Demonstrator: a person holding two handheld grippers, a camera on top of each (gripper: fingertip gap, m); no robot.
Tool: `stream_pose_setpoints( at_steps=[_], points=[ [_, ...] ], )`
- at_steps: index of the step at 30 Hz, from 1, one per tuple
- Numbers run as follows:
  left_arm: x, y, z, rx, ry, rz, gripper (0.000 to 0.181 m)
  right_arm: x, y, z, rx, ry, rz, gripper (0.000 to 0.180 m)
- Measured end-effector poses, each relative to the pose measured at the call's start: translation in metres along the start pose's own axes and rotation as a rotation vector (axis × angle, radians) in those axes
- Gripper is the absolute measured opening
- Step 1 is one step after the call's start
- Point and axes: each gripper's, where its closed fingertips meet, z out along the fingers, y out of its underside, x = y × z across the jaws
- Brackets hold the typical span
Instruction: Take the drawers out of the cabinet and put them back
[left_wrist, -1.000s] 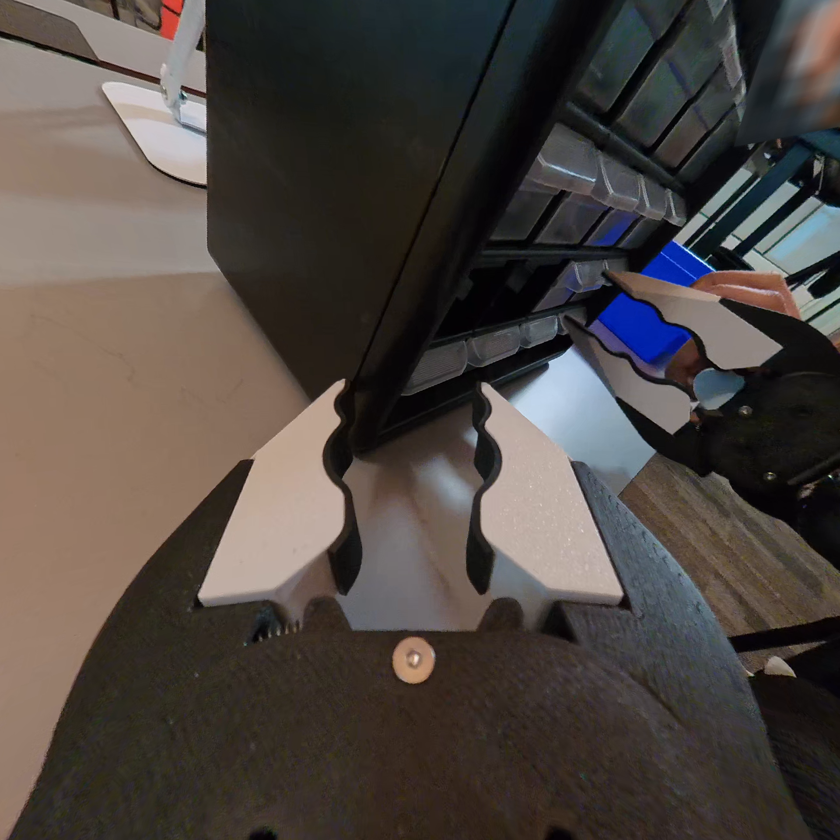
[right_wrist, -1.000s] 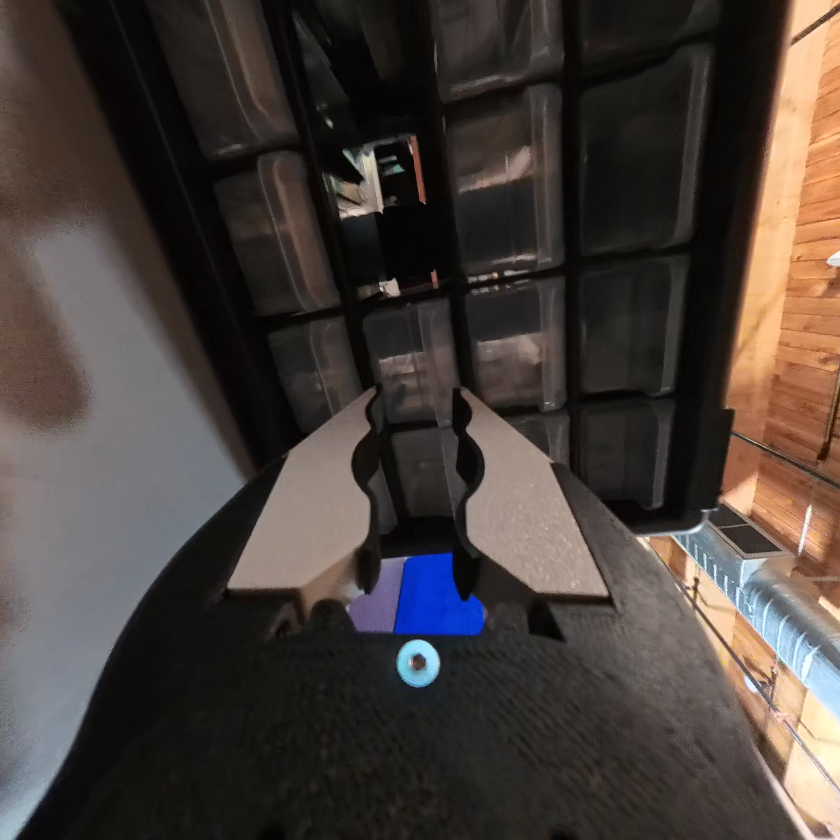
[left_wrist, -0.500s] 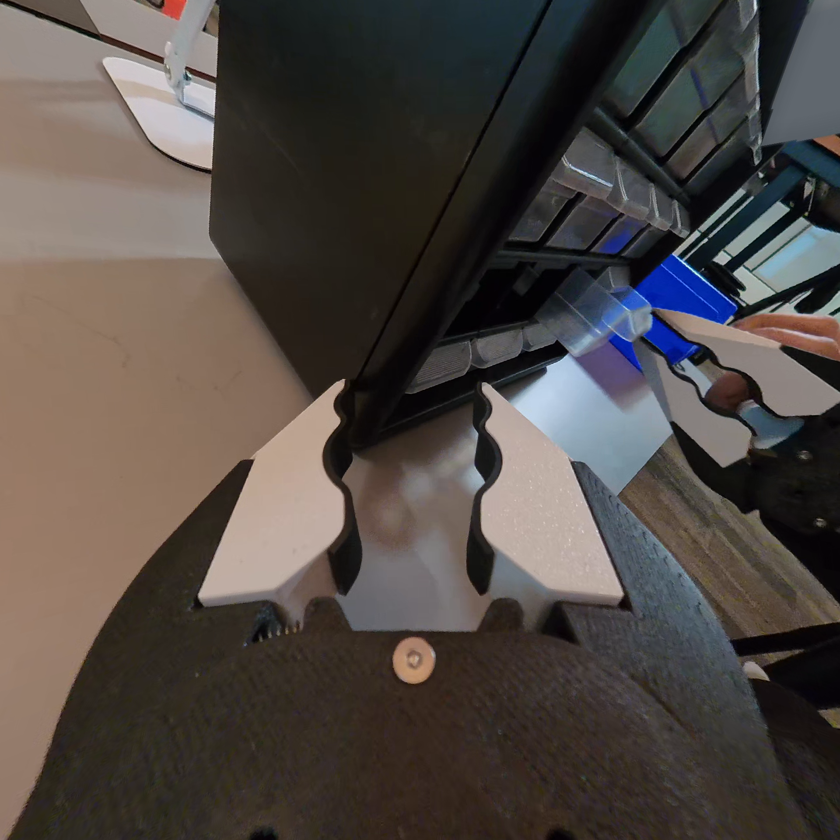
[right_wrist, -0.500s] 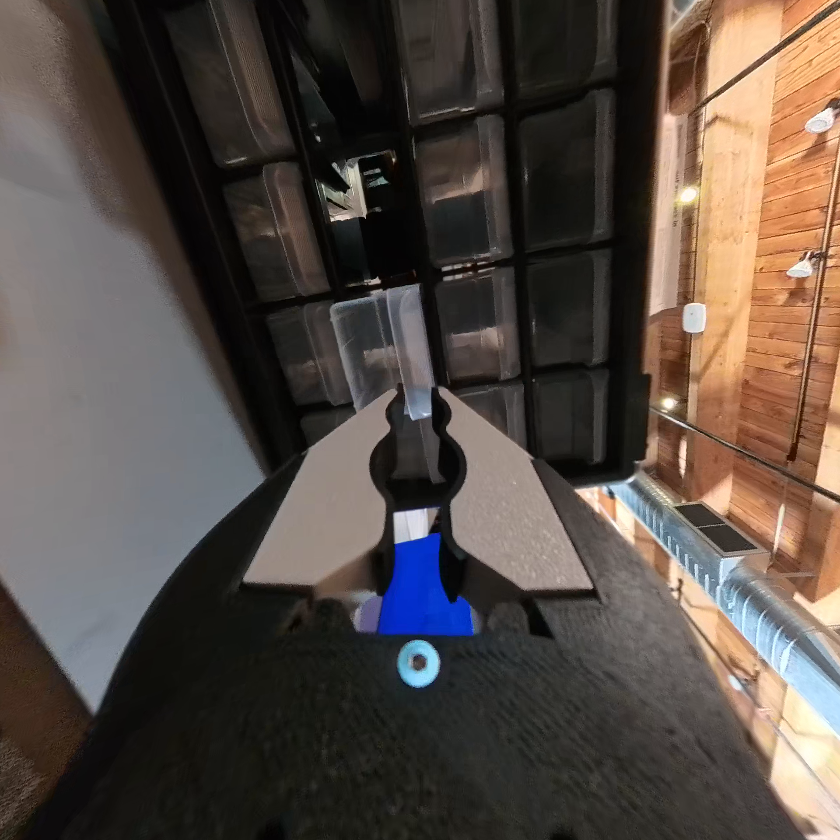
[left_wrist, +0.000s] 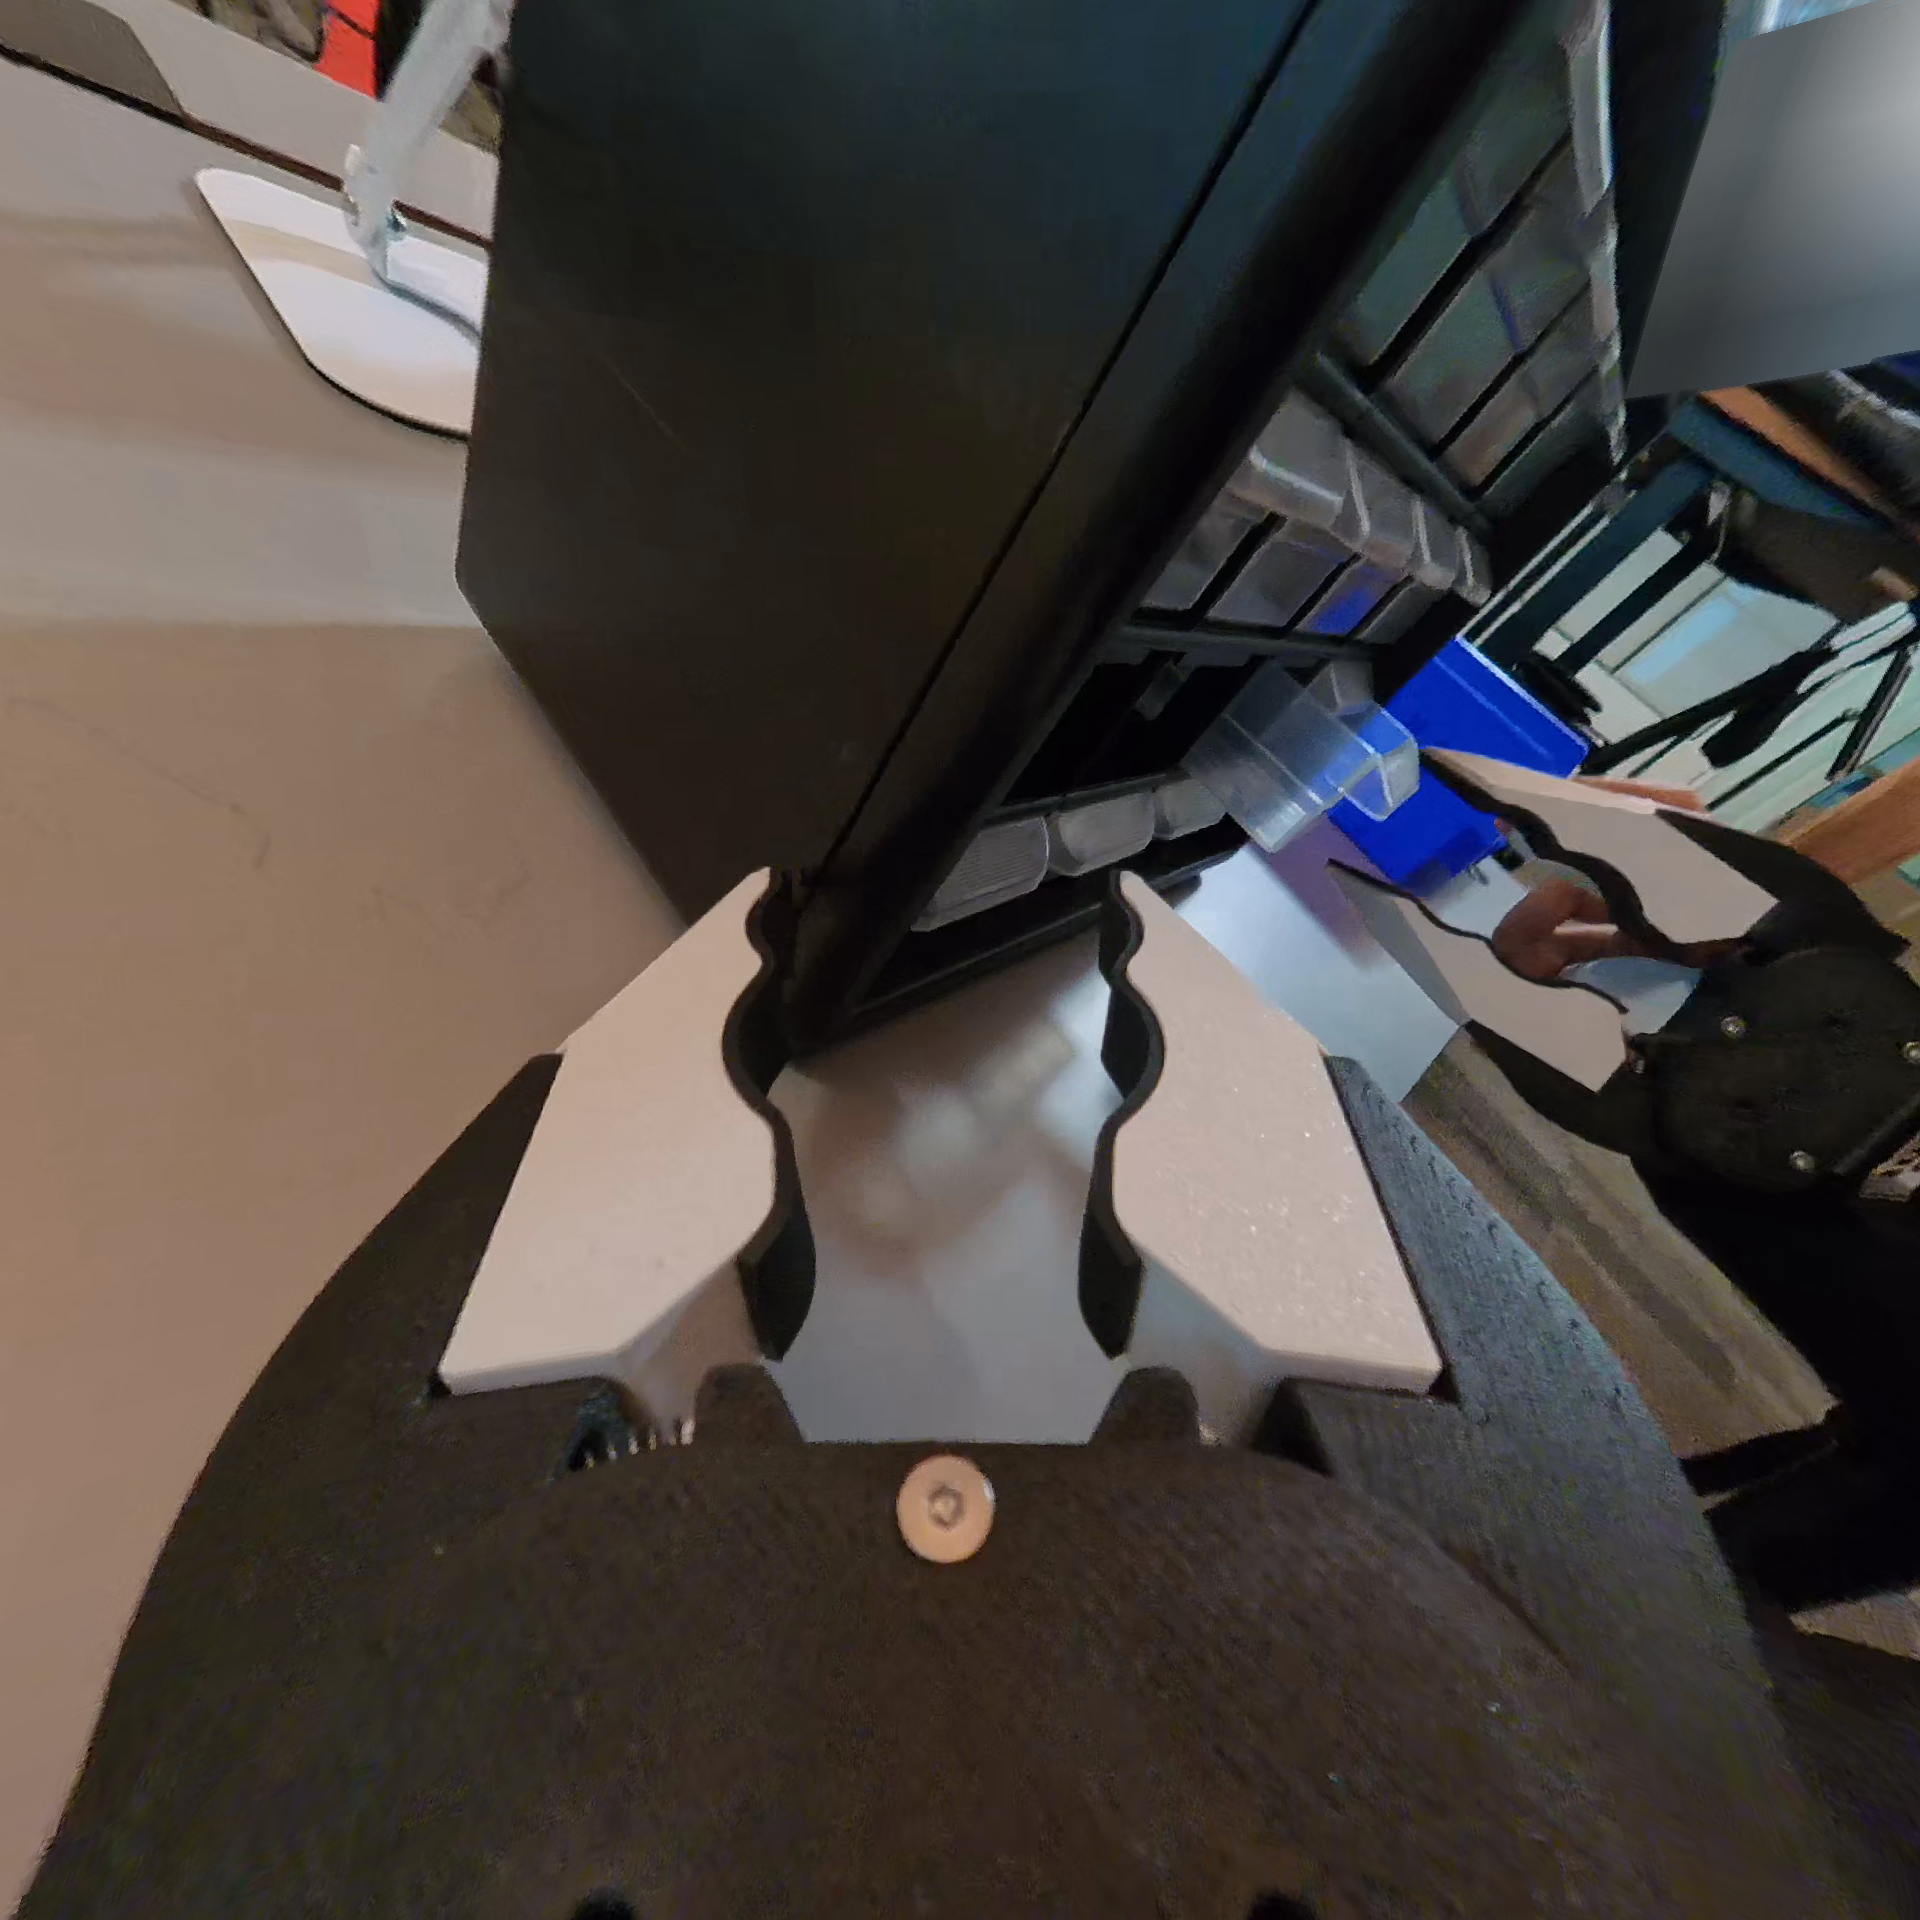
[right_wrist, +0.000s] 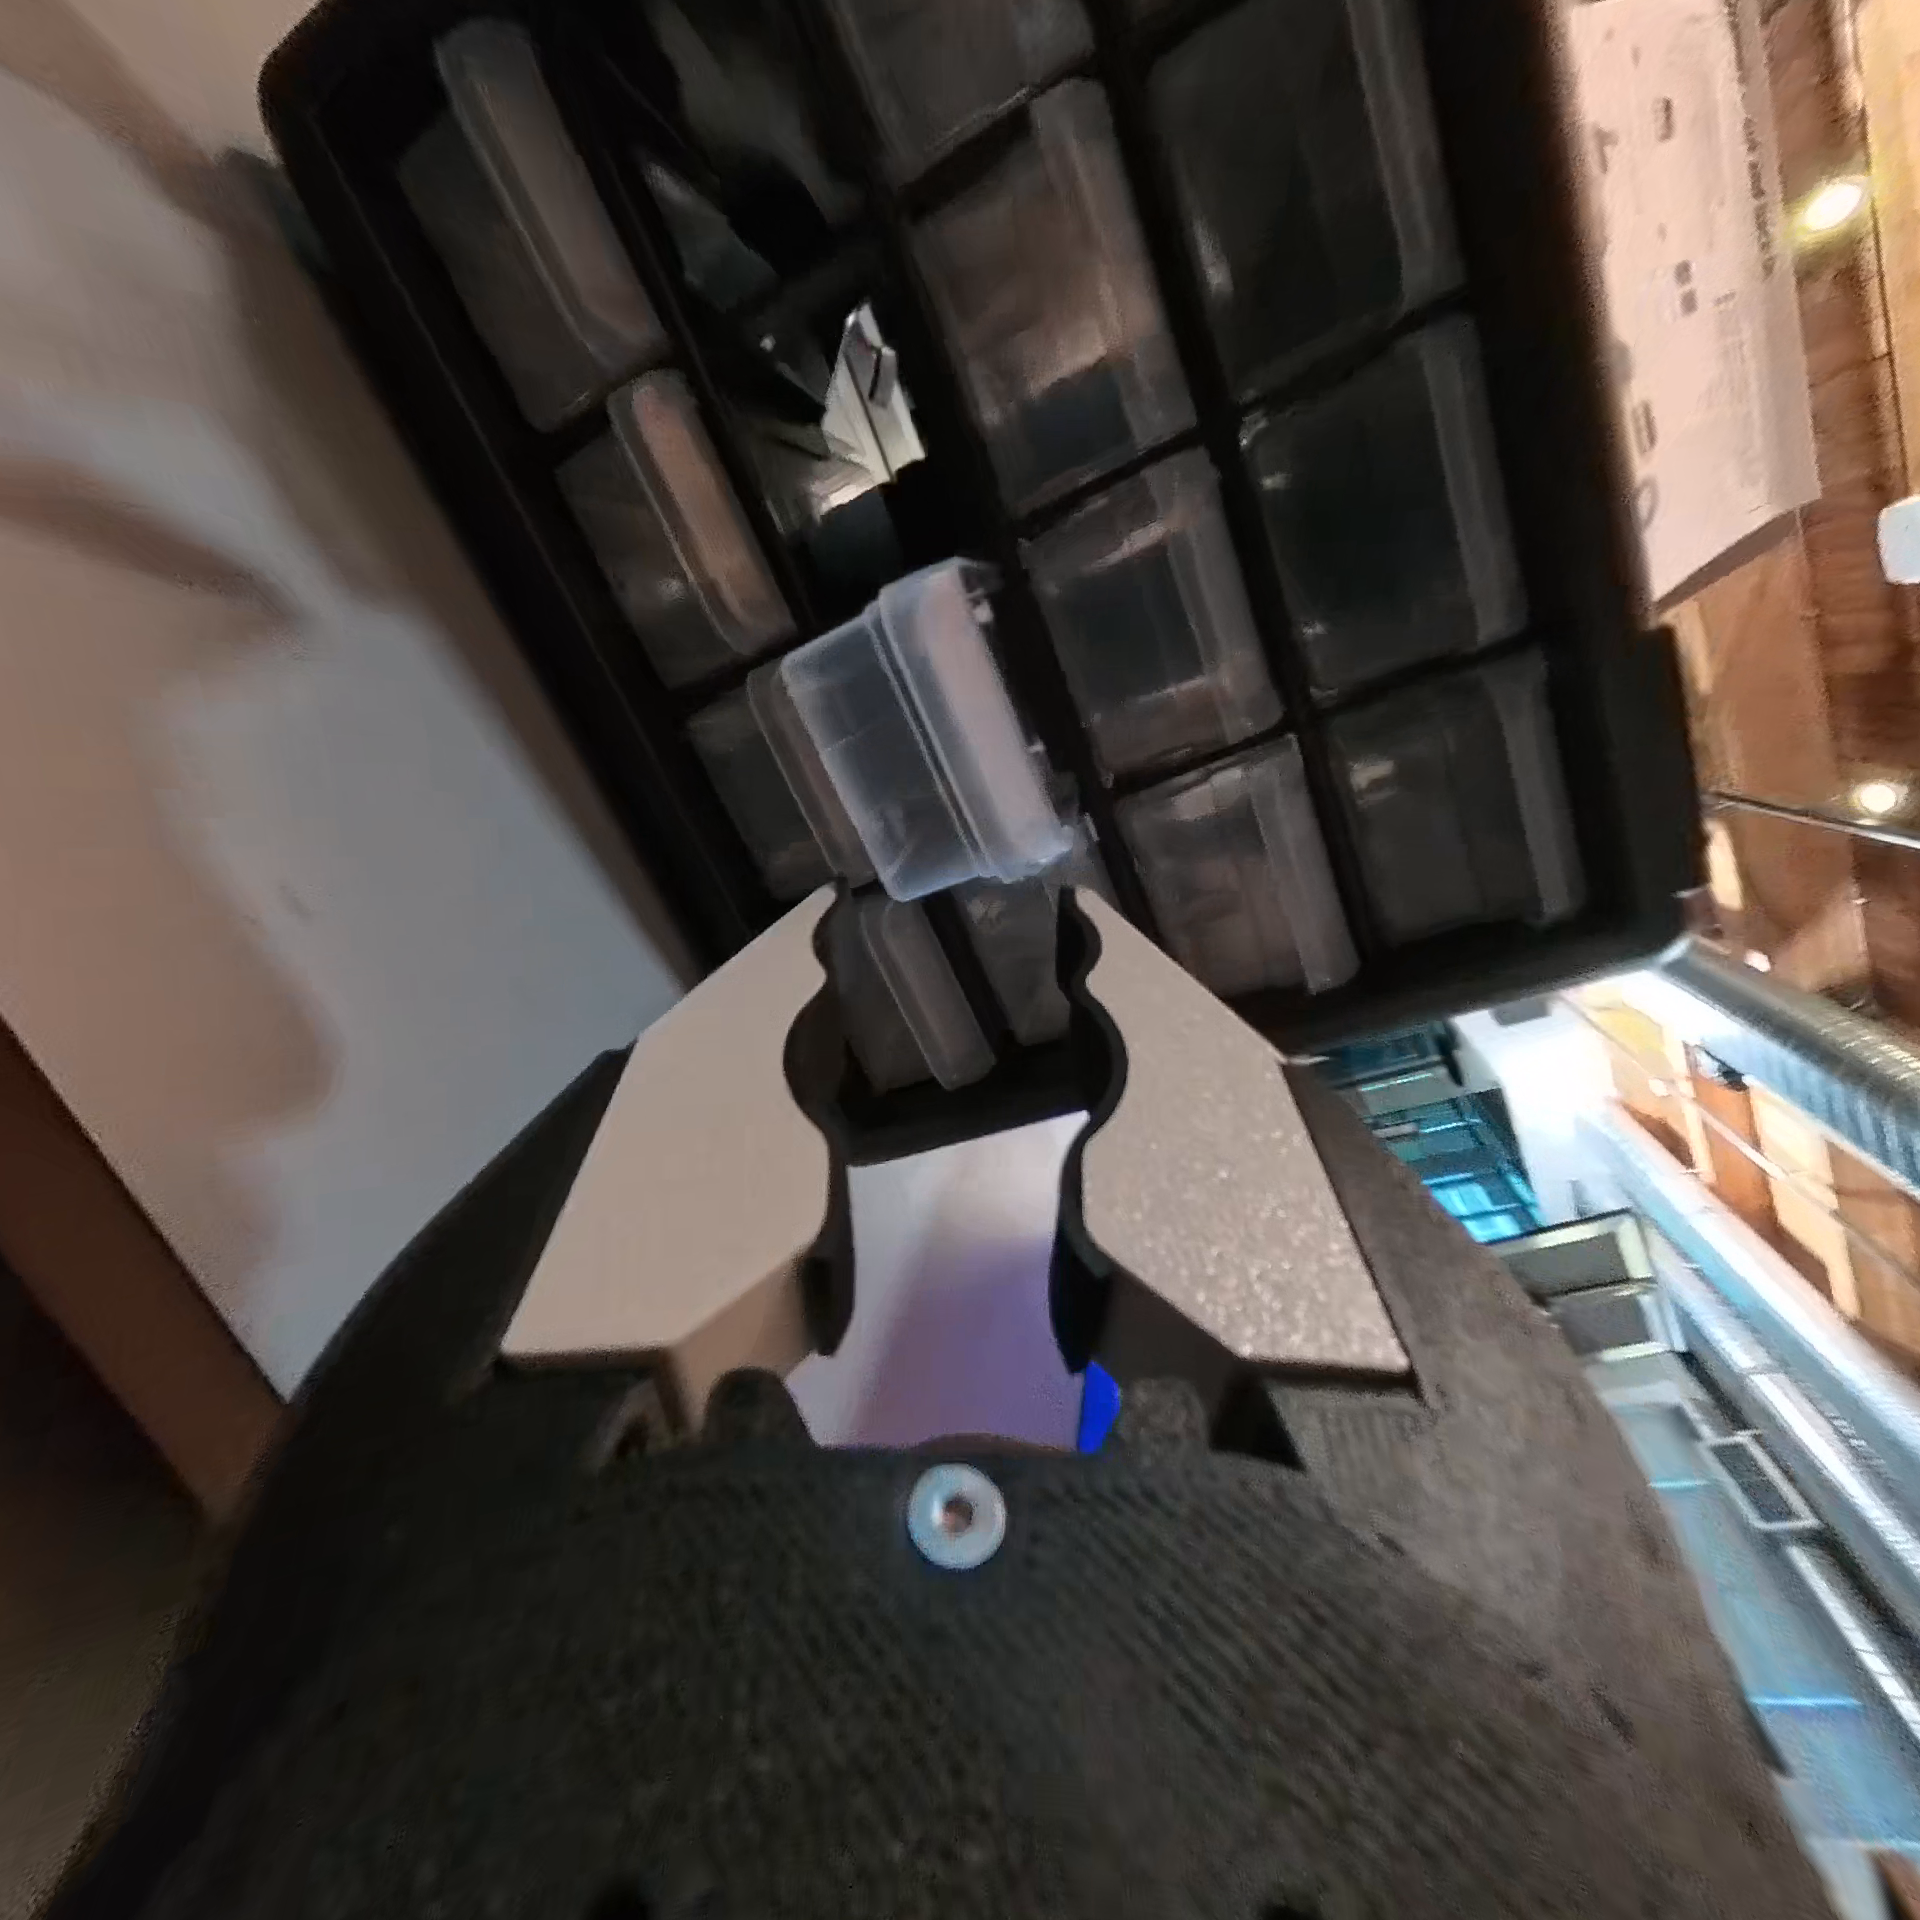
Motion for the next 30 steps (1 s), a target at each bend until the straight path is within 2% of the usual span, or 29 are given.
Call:
stream_pose_setpoints(
  at_steps=[5, 9, 18, 25, 30],
  points=[
    [-0.010, -0.015, -0.003, 0.060, -0.053, 0.015, 0.054, 0.005, -0.001, 0.001, 0.037, -0.007, 0.103, 0.036],
    [-0.014, -0.015, 0.008, 0.026, -0.101, 0.022, 0.053, -0.001, 0.001, 0.004, 0.033, -0.031, 0.122, 0.035],
    [-0.007, -0.029, 0.007, 0.074, -0.287, 0.441, 0.026, -0.005, 0.001, 0.006, 0.029, -0.040, 0.101, 0.032],
    [-0.007, -0.029, 0.006, 0.071, -0.271, 0.425, 0.028, -0.002, 0.001, 0.004, 0.032, -0.033, 0.100, 0.031],
    [-0.008, -0.029, 0.005, 0.062, -0.286, 0.498, 0.031, 0.004, -0.004, 0.000, 0.059, -0.009, 0.107, 0.026]
  ],
)
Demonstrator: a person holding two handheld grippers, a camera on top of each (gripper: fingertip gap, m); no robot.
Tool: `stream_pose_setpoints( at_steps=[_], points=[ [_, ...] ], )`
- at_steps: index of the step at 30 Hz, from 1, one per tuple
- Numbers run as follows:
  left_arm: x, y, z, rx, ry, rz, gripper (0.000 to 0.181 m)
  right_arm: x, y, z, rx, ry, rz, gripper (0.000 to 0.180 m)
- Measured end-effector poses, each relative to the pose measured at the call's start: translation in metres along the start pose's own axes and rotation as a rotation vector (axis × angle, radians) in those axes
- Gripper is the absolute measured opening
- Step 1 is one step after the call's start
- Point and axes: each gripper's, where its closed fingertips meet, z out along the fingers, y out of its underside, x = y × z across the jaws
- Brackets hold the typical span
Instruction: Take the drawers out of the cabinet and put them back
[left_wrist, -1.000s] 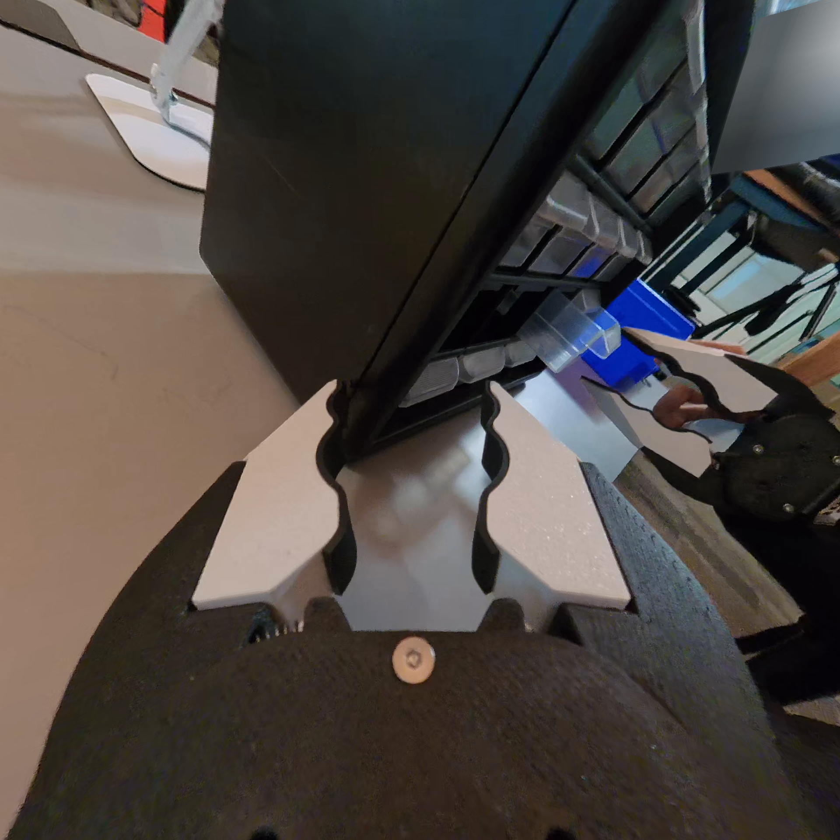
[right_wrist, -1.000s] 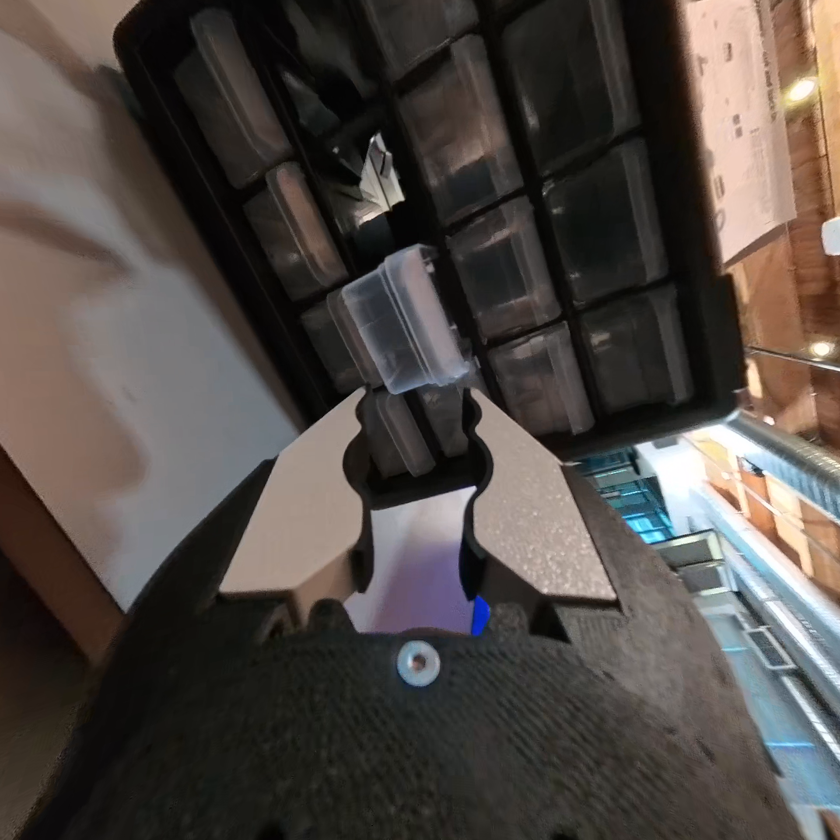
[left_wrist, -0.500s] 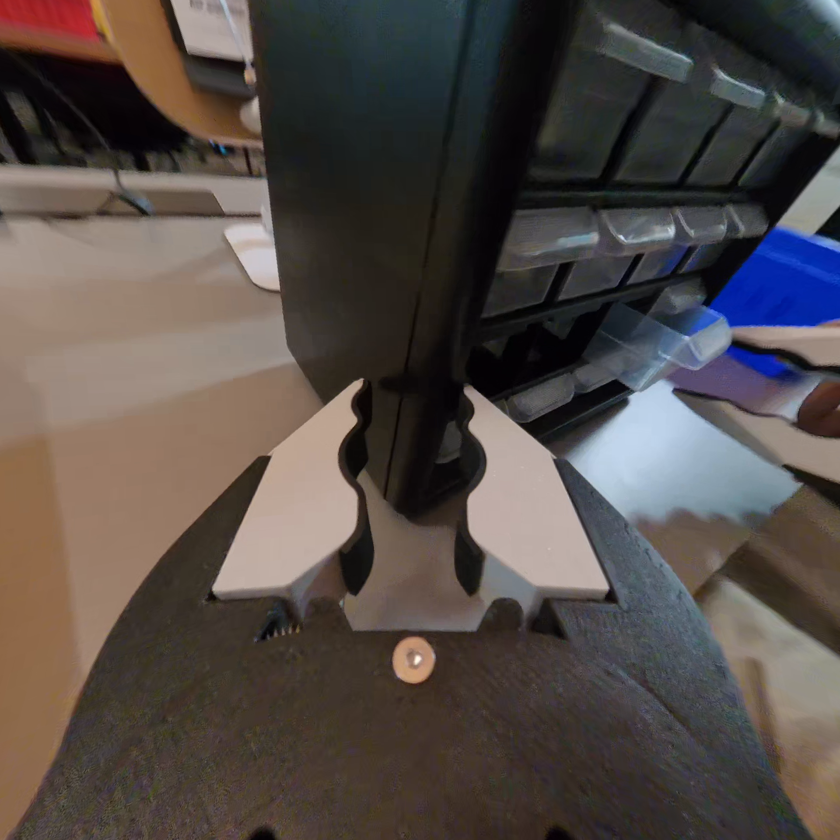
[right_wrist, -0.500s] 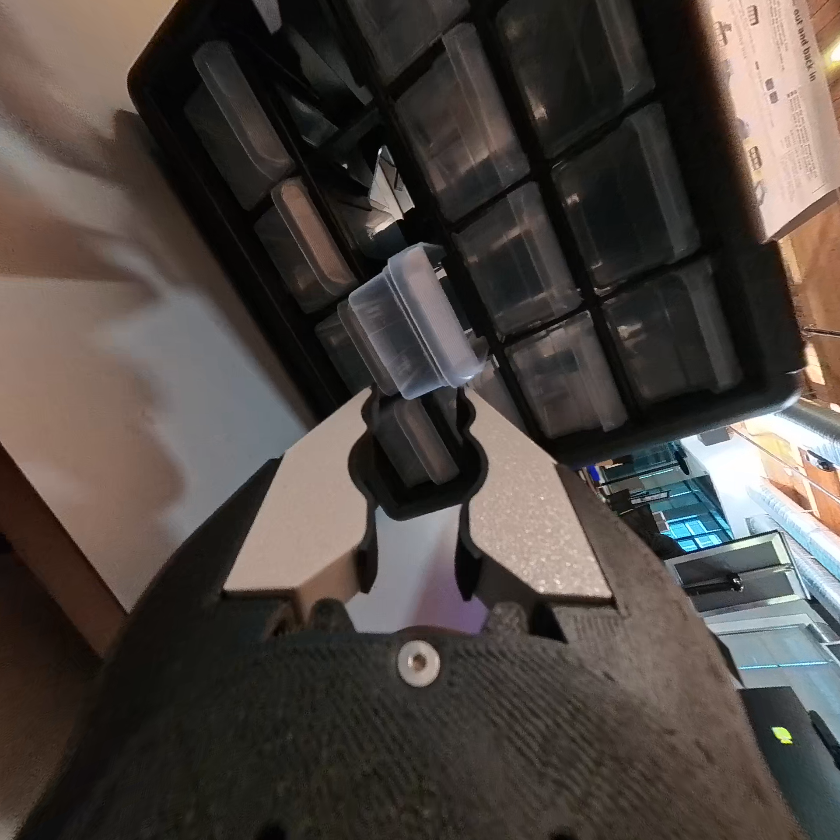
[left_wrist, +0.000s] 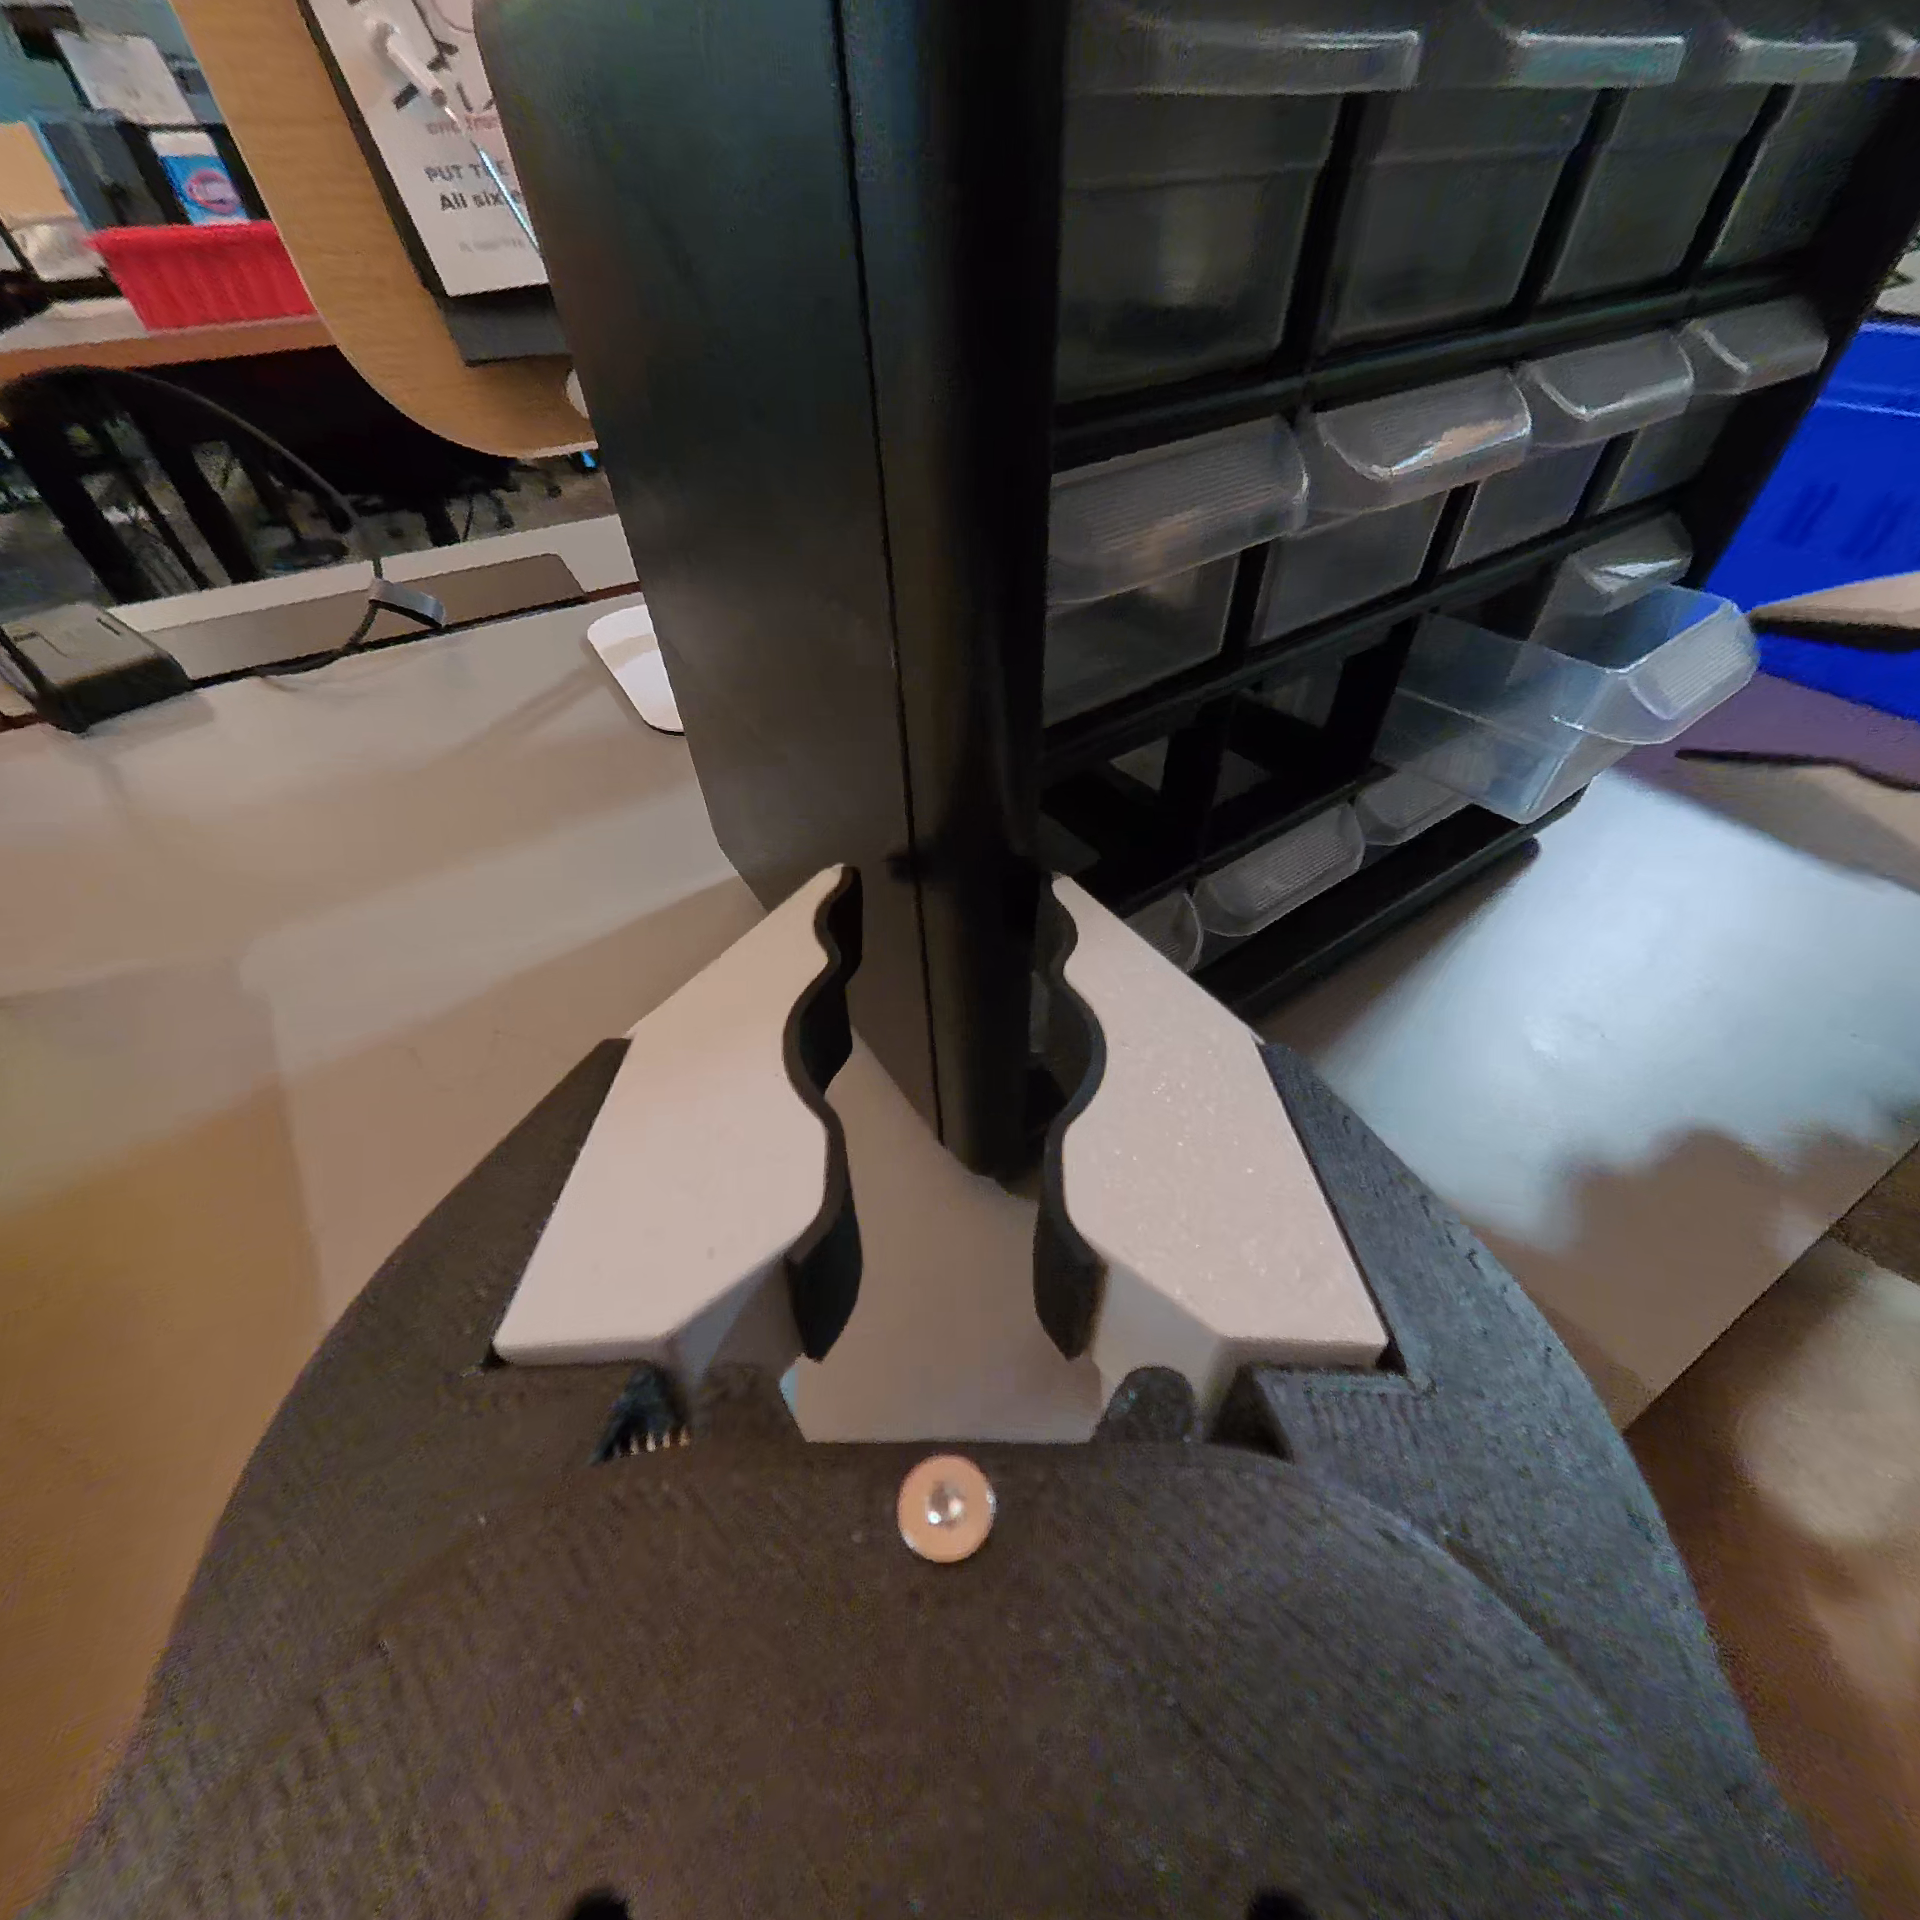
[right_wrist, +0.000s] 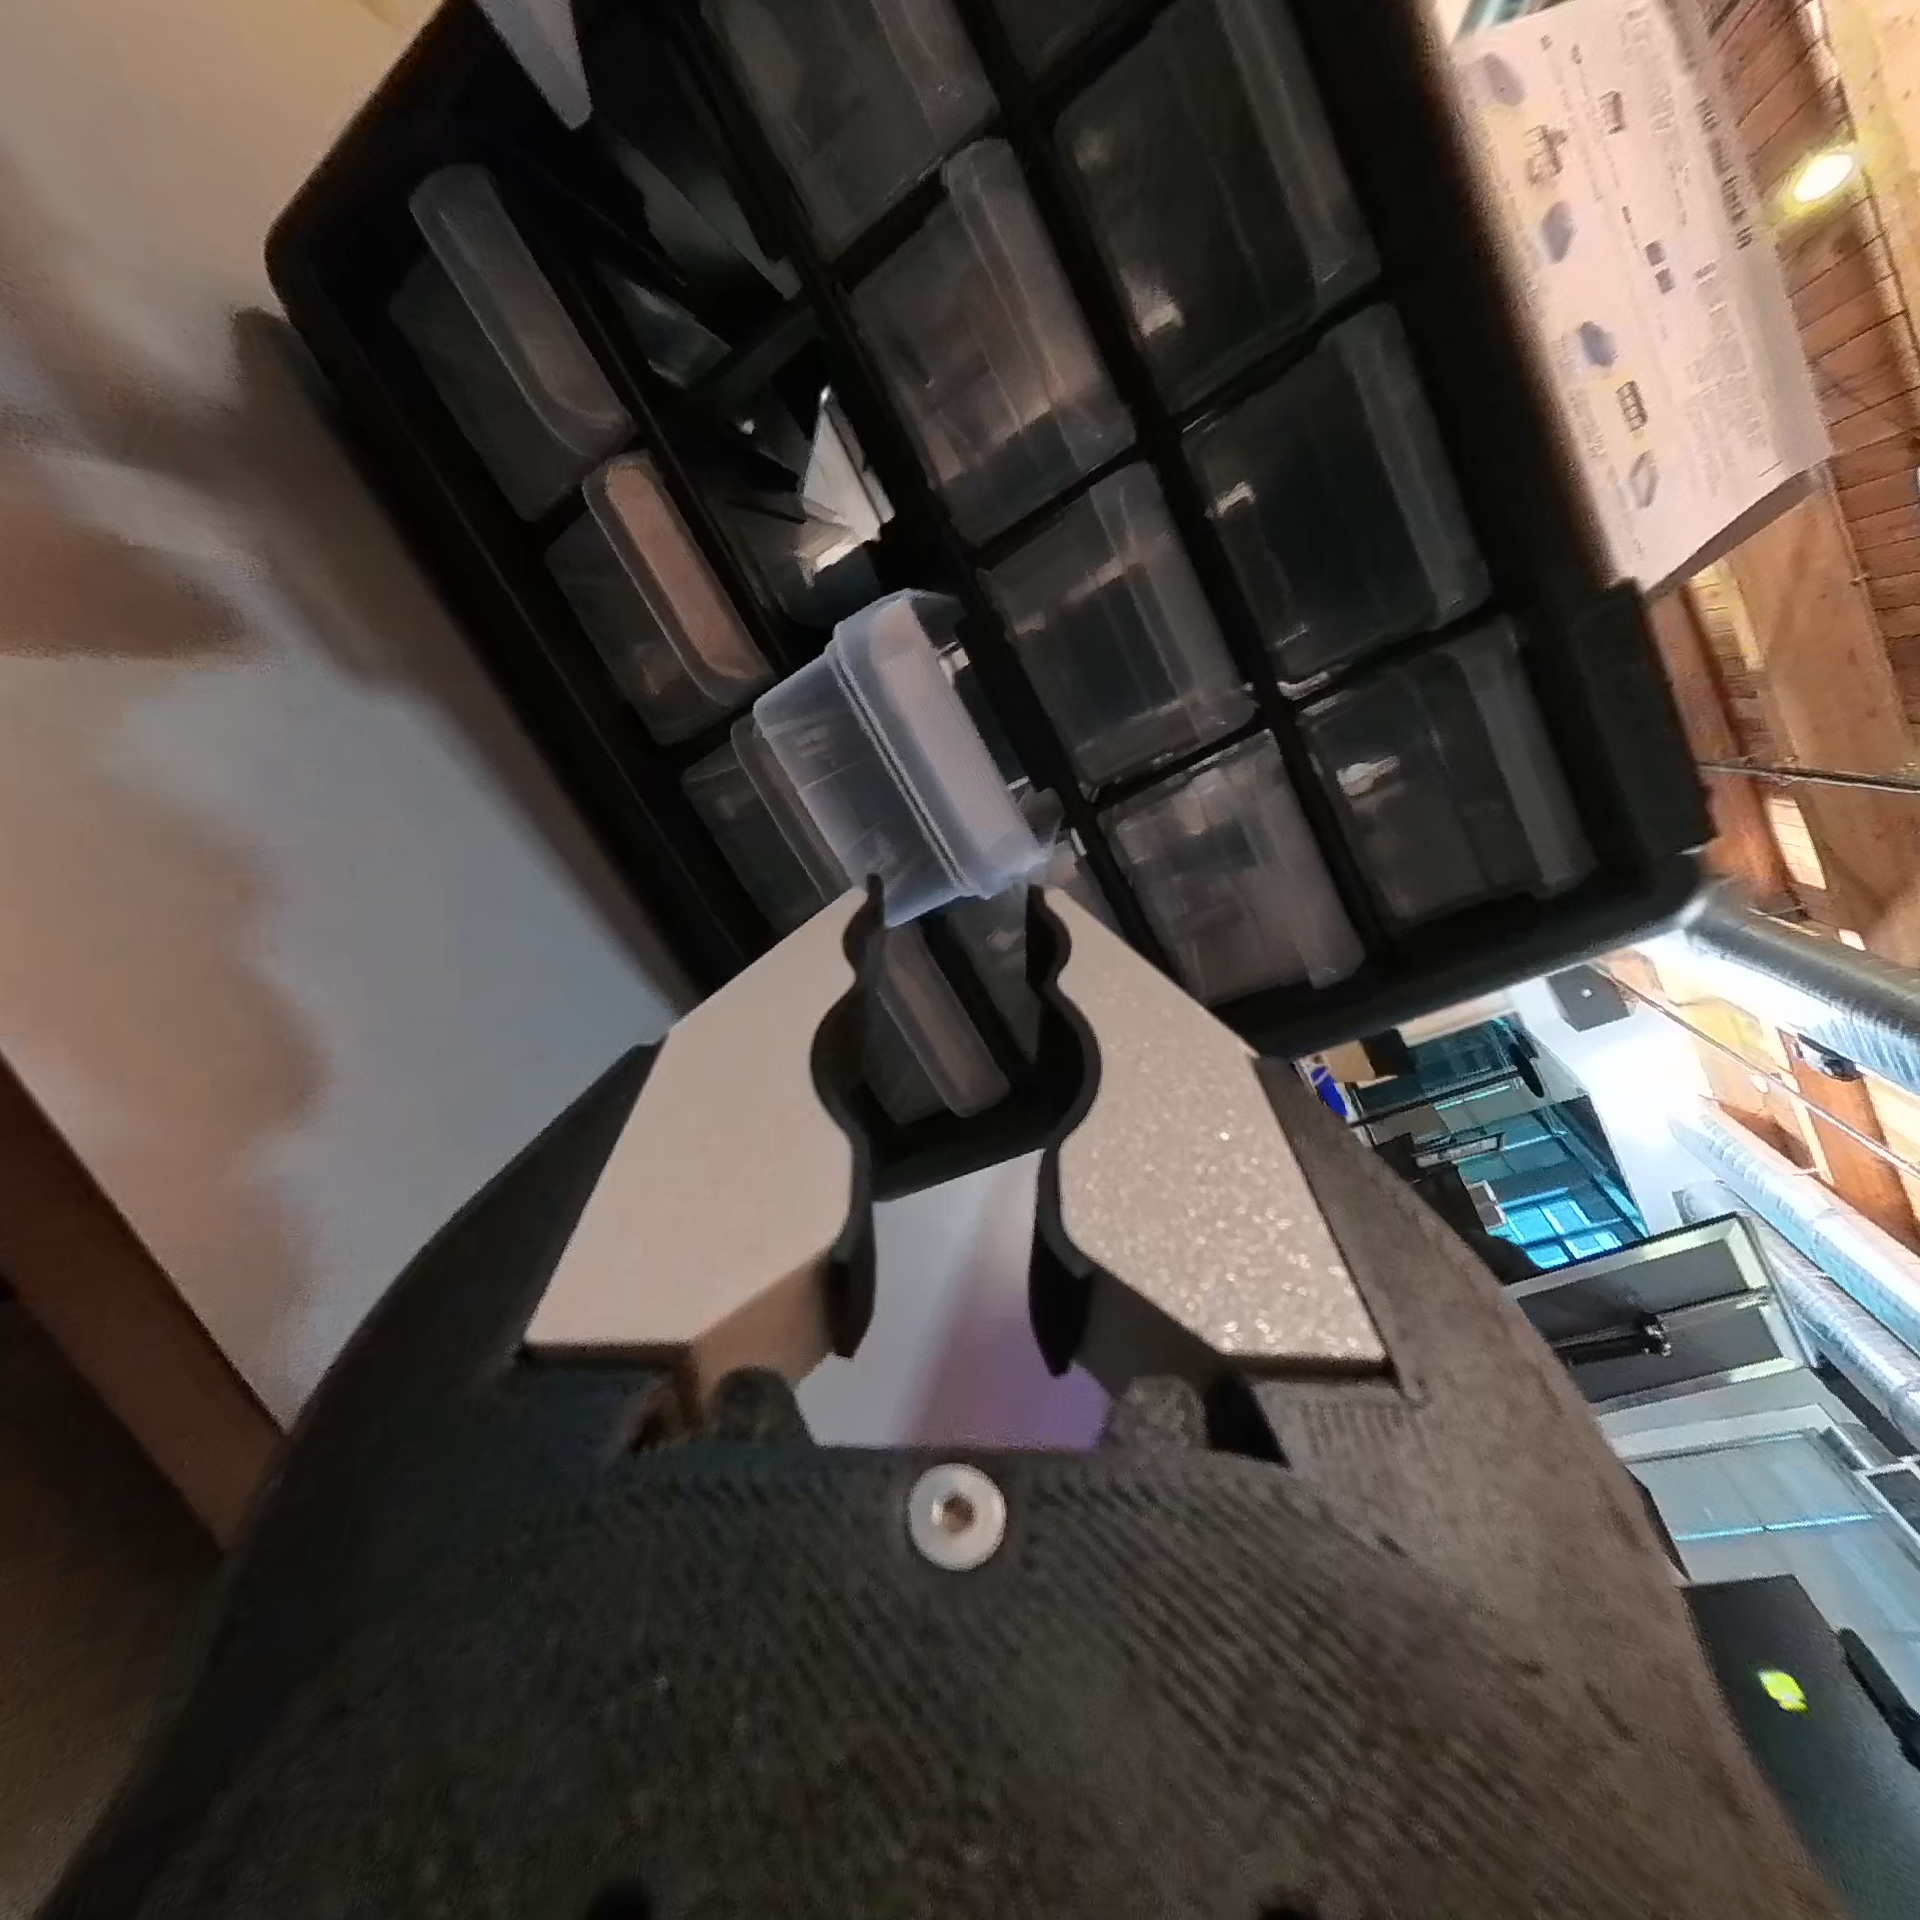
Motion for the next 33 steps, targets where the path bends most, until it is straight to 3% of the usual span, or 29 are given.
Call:
stream_pose_setpoints(
  at_steps=[13, 17, 23, 33],
  points=[
    [-0.005, 0.001, -0.001, -0.005, -0.013, -0.025, 0.037, 0.003, -0.014, -0.002, 0.050, 0.044, -0.066, 0.031],
    [-0.002, 0.000, -0.002, 0.004, 0.006, -0.014, 0.033, 0.009, -0.009, 0.002, 0.049, 0.089, -0.163, 0.028],
    [-0.001, -0.001, -0.003, 0.012, 0.002, -0.006, 0.030, 0.010, -0.006, 0.007, 0.051, 0.075, -0.143, 0.028],
    [0.000, -0.001, -0.005, 0.016, 0.024, -0.055, 0.028, 0.006, -0.012, 0.006, 0.081, 0.085, -0.186, 0.015]
  ],
)
